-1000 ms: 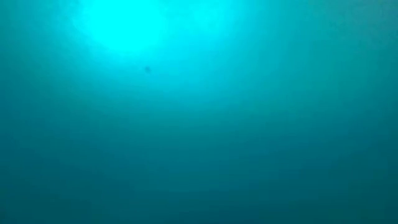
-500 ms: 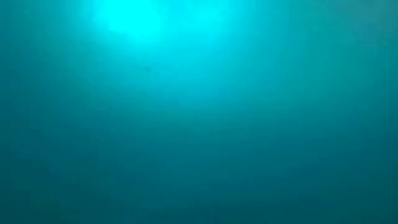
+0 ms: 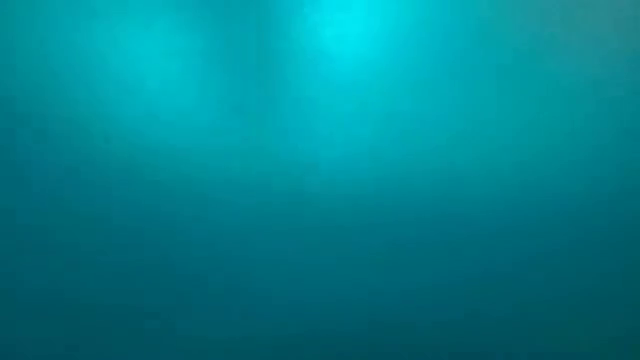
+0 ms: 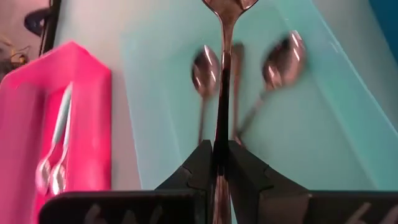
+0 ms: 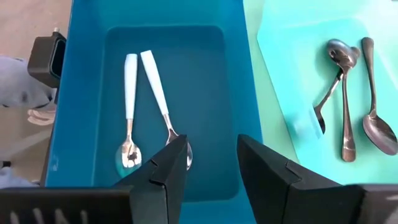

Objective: Sort silverware by color (type)
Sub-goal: Put the black spoon into the green bin, then put the green spoon into the pink bin

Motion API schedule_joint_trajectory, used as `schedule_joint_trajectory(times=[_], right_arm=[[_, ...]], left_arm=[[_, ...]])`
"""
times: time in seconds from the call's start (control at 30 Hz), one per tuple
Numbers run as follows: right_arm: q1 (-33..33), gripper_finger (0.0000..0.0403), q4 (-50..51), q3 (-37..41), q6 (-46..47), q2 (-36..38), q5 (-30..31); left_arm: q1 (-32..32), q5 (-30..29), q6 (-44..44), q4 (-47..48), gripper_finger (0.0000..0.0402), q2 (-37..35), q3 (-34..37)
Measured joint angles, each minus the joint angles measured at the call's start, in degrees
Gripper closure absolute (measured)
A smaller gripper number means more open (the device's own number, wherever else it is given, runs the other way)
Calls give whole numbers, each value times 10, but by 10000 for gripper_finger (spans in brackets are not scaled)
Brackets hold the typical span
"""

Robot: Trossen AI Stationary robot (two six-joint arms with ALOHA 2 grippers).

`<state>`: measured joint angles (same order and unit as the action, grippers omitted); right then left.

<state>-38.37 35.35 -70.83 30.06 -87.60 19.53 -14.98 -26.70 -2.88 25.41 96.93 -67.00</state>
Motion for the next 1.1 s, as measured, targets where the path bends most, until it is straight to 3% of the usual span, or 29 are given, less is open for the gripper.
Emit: schedule_joint_trajectory(times=[0.17,0.37,0.57,0.8,0.97,1.1], right_arm=[[-1,271,4,0,0,0,0],[-1,271,10,0,0,0,0],[-1,271,13,0,-2,0,0],[-1,271,13,0,-1,0,0],[-1,271,16,0,12,0,0],[-1,271,20,0,14,0,0]], left_arm=[[42,47,-16,-40,386,10,0],[42,52,-2,-35,377,17,4],[46,49,103,-38,346,18,4],[45,51,142,-39,315,18,4],[32,67,230,28,313,17,2],[-10,65,250,49,320,4,0]])
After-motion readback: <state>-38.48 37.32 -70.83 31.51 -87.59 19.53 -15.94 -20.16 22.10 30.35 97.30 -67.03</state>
